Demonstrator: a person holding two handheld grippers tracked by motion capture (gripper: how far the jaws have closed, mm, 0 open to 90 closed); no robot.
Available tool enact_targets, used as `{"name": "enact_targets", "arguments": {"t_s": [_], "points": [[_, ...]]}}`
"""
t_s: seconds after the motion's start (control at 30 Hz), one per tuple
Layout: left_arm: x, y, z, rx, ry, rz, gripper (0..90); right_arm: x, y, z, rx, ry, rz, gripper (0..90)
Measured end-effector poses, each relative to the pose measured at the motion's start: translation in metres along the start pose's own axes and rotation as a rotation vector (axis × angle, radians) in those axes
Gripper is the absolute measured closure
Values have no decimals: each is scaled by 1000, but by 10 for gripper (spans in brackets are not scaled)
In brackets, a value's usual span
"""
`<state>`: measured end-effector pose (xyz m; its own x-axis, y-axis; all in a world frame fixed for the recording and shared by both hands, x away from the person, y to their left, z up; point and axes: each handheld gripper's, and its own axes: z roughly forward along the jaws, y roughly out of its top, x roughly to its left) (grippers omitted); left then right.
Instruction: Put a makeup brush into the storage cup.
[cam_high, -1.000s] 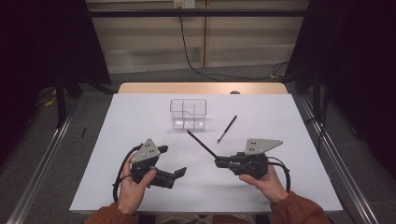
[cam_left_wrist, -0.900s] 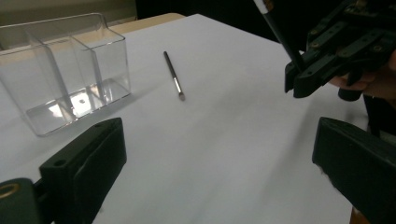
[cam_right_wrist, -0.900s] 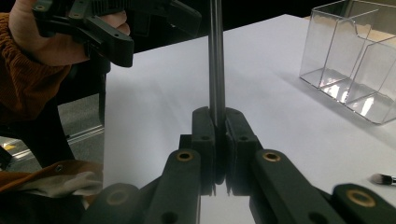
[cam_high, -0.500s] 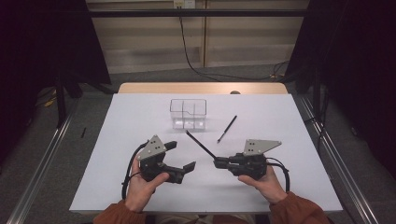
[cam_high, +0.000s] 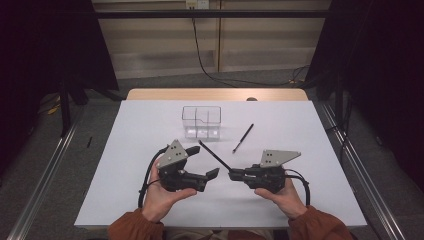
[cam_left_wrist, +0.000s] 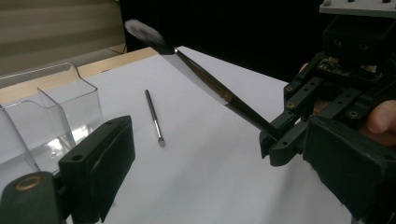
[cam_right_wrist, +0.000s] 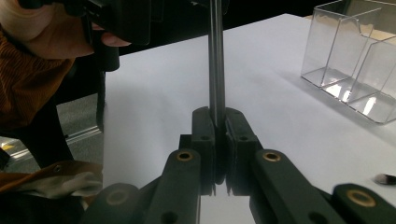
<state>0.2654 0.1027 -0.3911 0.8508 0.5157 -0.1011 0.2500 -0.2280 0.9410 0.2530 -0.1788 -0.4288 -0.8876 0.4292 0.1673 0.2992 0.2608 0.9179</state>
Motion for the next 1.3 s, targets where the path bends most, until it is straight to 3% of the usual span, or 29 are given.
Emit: {"name": "enact_targets", "arguments": {"t_s": [0.47, 0.57, 0.83, 0.9, 1.3], "points": [[-4, 1, 9, 26, -35, -15, 274, 1, -2, 3, 5, 0, 3, 840], [-4, 3, 10, 14, -49, -32, 318, 1, -2, 3, 6, 3, 1, 840], [-1, 5, 10, -9, -31, -39, 482, 1, -2, 3, 10, 3, 2, 840], [-1, 6, 9, -16, -29, -56, 513, 1, -3, 3, 12, 3, 2, 840], [2, 8, 8, -26, -43, -99, 620, 2, -4, 5, 14, 11, 0, 840]]}}
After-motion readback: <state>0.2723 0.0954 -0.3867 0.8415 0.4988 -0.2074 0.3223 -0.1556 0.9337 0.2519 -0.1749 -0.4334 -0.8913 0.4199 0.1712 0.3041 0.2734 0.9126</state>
